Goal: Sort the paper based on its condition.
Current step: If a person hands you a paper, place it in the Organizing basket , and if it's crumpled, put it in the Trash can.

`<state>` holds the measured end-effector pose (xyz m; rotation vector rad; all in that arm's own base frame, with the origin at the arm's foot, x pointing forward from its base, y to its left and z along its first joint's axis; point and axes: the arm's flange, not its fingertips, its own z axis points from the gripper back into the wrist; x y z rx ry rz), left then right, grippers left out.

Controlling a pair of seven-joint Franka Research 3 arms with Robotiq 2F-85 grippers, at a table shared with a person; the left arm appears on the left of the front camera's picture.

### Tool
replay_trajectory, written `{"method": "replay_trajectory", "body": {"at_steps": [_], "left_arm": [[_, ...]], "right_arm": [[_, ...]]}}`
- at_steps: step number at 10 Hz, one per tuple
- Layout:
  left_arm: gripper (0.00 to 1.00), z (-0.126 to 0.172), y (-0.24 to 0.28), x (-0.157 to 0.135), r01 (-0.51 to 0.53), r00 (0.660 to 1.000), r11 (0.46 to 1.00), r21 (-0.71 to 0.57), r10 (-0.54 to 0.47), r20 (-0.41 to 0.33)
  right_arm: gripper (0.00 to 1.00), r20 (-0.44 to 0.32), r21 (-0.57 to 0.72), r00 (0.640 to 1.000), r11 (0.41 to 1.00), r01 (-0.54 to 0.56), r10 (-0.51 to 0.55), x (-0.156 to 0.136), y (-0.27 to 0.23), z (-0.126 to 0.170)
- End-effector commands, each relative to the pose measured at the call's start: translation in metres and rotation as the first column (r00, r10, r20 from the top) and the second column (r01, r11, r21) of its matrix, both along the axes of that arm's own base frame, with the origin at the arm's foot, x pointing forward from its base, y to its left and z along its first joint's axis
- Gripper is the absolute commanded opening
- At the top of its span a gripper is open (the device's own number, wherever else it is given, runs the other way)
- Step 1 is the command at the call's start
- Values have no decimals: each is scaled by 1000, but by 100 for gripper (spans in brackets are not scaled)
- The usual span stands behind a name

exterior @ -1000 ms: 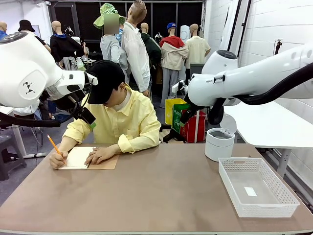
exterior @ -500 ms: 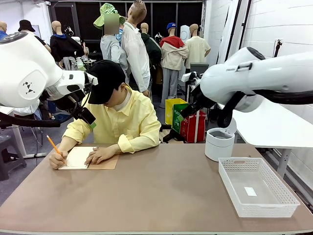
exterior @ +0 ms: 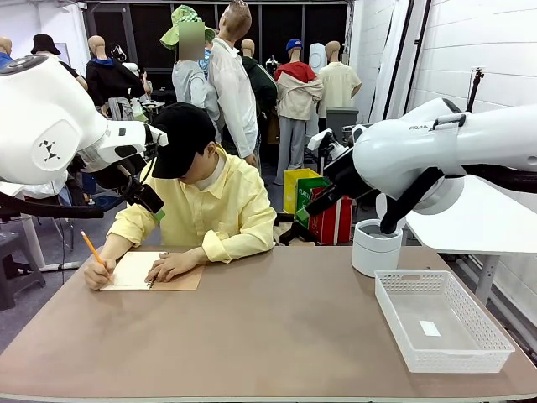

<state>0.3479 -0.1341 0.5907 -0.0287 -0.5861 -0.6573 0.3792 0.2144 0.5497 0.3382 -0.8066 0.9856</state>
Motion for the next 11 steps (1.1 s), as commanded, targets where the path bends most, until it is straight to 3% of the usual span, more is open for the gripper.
{"method": "replay_trajectory", "body": {"at_steps": [1,2,11], "left_arm": [[100,1,1,0,-5,1000,1000,-1,5,-1],[100,1,1,0,-5,1000,1000,-1,5,-1],[100,1,1,0,-5,1000,1000,-1,5,-1]], "right_arm": [[100,11,-7,999,999,-49,49,9,1,-6],[100,0,0,1000,1000,0,0,0,0,0],[100,0,0,1000,1000,0,0,0,0,0]]}}
